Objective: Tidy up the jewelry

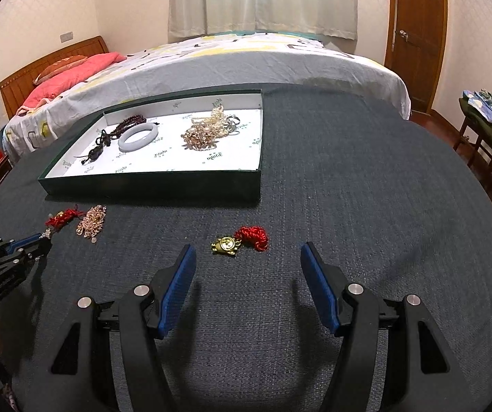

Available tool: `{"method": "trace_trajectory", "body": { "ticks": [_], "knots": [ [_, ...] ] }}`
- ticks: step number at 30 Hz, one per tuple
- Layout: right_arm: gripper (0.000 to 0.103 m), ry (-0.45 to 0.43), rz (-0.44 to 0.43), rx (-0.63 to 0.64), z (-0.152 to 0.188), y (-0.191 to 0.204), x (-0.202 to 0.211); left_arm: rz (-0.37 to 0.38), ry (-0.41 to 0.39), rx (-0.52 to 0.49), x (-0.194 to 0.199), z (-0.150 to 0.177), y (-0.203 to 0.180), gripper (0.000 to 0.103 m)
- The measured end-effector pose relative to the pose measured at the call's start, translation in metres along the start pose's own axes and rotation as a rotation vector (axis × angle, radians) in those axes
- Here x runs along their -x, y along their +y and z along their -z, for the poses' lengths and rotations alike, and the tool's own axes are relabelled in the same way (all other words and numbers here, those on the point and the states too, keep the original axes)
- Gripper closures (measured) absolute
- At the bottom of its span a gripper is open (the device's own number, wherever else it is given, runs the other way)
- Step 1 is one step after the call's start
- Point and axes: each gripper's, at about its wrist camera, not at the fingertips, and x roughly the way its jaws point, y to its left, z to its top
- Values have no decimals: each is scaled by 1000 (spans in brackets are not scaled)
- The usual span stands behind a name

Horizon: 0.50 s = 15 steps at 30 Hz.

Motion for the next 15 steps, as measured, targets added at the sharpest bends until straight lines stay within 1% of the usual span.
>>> {"method": "trace_trajectory", "body": {
  "ticks": [8, 15],
  "knots": [
    [41, 19, 8, 9, 1, 1, -8, 15, 7, 36, 14, 8, 7, 90],
    [41, 28, 19, 23, -8, 7, -19, -3, 5, 73, 24, 8, 22, 90]
  ]
}}
